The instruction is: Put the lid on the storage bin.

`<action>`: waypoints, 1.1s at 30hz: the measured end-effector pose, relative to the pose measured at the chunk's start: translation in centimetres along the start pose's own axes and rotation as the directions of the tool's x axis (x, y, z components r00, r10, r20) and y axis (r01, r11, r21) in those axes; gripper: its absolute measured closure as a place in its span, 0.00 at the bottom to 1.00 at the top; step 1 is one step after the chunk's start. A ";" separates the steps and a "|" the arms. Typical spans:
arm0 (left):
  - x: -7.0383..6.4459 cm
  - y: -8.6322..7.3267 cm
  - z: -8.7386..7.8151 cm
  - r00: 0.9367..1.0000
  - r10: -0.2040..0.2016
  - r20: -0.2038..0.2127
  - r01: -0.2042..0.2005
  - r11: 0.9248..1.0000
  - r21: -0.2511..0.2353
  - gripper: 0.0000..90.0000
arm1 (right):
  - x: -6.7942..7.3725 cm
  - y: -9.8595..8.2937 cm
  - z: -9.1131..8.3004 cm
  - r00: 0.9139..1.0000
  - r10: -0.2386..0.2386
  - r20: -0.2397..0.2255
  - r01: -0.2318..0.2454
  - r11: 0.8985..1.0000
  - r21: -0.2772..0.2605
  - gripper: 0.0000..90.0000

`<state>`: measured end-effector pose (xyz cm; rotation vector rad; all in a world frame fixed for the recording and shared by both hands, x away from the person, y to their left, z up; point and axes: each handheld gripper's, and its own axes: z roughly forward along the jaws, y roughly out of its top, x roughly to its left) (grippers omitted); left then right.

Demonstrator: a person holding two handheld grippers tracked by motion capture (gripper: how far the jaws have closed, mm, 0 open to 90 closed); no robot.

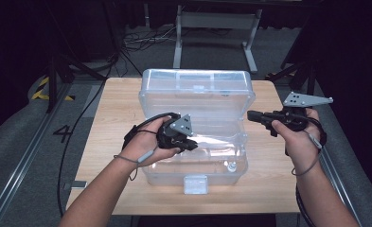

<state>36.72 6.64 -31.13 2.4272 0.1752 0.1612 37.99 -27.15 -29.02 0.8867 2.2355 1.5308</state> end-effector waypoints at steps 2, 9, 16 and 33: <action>-0.1 -0.1 0.0 1.000 0.002 0.003 -0.002 1.000 0.001 0.97 | -0.1 0.0 0.1 1.000 0.015 0.007 -0.014 1.000 -0.013 1.00; -0.3 -0.4 0.2 1.000 -0.006 0.007 0.007 1.000 -0.015 0.97 | -0.6 -0.2 0.1 0.998 0.056 0.016 -0.056 0.997 -0.044 1.00; -0.4 -0.6 0.3 1.000 -0.005 0.015 0.005 1.000 -0.018 0.97 | -0.8 -0.3 0.3 0.998 0.067 0.022 -0.065 0.996 -0.052 1.00; -0.4 -0.7 -0.3 0.999 -0.028 0.015 0.028 0.999 -0.042 0.95 | -0.6 -0.3 0.2 0.997 0.068 0.025 -0.067 0.997 -0.050 1.00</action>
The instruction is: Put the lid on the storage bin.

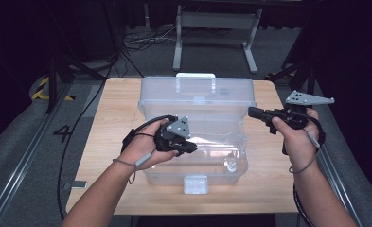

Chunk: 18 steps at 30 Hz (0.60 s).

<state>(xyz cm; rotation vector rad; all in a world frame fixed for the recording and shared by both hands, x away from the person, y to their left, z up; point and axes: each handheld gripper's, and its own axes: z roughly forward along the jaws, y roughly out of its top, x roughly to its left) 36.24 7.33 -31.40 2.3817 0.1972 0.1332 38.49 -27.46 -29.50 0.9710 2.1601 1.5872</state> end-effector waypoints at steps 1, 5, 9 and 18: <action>0.0 0.0 -0.2 1.000 -0.002 -0.001 0.002 1.000 -0.010 0.95 | 0.1 0.0 0.0 1.000 -0.004 0.000 0.004 1.000 0.001 1.00; 0.0 -0.2 -1.3 0.999 -0.041 -0.013 0.039 0.995 -0.092 0.94 | 0.3 -0.1 -0.2 1.000 -0.005 0.001 0.005 1.000 -0.001 1.00; 0.1 -0.4 -2.2 0.996 -0.065 -0.067 0.058 0.992 -0.109 0.95 | 0.3 0.0 -0.3 1.000 -0.010 0.007 0.010 1.000 0.001 1.00; 0.2 -1.7 -4.1 0.987 -0.128 -0.098 0.112 0.981 -0.157 0.95 | 0.5 -0.2 -0.4 1.000 -0.004 0.004 0.004 1.000 -0.003 1.00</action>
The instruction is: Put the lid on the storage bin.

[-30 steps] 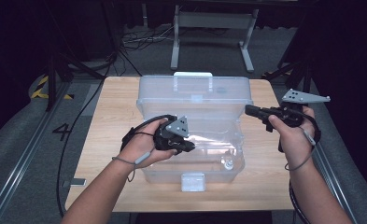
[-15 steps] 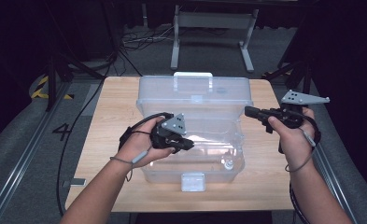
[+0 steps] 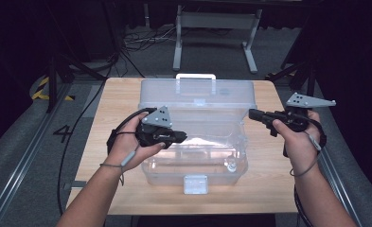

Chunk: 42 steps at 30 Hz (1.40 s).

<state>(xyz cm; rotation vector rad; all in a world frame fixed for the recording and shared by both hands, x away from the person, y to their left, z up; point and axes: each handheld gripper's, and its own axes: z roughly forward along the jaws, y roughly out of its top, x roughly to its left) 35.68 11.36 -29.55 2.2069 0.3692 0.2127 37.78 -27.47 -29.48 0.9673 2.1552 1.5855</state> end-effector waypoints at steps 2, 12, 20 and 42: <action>0.1 -0.2 -0.5 1.000 -0.009 -0.010 0.009 1.000 -0.008 0.95 | 0.0 -0.1 0.0 1.000 -0.004 -0.002 0.004 1.000 -0.001 1.00; 0.9 -1.5 -2.7 0.994 -0.093 -0.059 0.089 0.994 -0.062 0.94 | 0.2 -0.8 -0.4 1.000 0.004 -0.003 -0.004 1.000 0.004 1.00; 1.4 -2.6 -4.1 0.982 -0.166 -0.095 0.156 0.983 -0.099 0.94 | 0.6 -1.3 -0.5 1.000 -0.011 -0.004 0.011 1.000 0.014 1.00; 1.1 -5.8 -6.8 0.923 -0.320 -0.215 0.281 0.940 -0.192 0.96 | 1.5 -2.7 -0.9 1.000 -0.030 -0.009 0.030 1.000 0.007 1.00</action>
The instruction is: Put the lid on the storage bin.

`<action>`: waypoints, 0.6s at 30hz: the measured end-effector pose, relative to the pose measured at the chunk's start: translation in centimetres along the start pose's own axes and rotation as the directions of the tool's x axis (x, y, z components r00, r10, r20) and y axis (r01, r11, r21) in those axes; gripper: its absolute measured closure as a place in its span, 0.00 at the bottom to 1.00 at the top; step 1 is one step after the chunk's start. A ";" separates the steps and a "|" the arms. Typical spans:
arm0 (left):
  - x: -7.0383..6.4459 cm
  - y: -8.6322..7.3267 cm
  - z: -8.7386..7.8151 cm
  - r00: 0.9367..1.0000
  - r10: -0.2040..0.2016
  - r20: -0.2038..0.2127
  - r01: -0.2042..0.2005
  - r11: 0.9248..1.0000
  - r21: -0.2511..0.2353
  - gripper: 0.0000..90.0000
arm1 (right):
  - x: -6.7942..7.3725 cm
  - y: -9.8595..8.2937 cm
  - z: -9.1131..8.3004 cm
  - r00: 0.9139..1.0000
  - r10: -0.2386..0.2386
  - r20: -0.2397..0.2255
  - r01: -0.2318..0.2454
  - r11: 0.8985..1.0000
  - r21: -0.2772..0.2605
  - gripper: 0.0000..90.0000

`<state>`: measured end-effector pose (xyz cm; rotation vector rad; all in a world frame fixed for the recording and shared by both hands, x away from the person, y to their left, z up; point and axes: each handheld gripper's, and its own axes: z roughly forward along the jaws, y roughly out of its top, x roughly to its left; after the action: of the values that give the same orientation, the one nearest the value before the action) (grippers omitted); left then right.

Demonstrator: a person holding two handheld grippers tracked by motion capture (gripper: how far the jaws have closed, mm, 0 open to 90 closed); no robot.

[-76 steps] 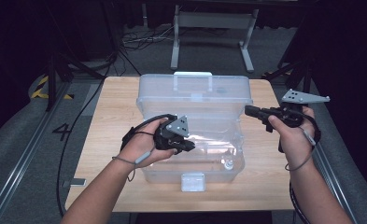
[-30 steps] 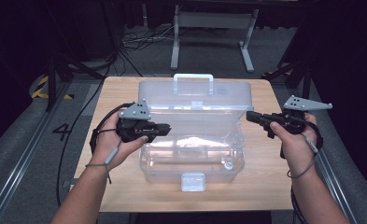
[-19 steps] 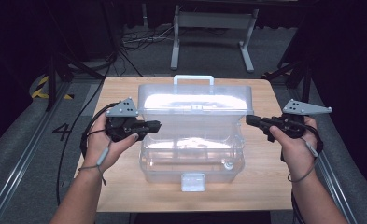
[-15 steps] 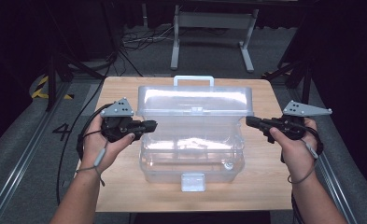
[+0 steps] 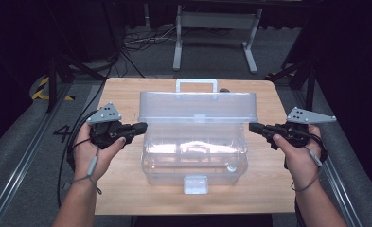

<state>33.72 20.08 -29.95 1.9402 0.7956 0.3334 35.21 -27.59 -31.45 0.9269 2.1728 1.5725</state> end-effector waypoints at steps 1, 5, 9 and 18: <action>0.0 -0.1 0.0 1.000 -0.005 -0.001 0.005 1.000 -0.003 0.97 | 0.0 -0.1 0.0 1.000 0.003 -0.002 -0.003 1.000 -0.001 1.00; 0.0 -0.2 0.0 1.000 -0.012 -0.006 0.012 1.000 -0.006 0.97 | 0.0 -0.3 -0.1 1.000 0.001 0.000 -0.001 1.000 -0.003 1.00; 0.0 -0.3 0.0 1.000 -0.017 -0.005 0.017 1.000 -0.006 0.97 | 0.0 -0.4 -0.1 1.000 0.009 -0.006 -0.009 1.000 -0.003 1.00; -0.4 -0.6 0.0 1.000 -0.011 -0.003 0.011 1.000 0.009 0.97 | 0.5 -0.7 -0.4 1.000 -0.005 0.000 0.005 1.000 0.011 0.99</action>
<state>33.21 20.02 -30.46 1.9438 0.8111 0.3267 34.40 -27.65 -31.88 0.9240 2.1849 1.5597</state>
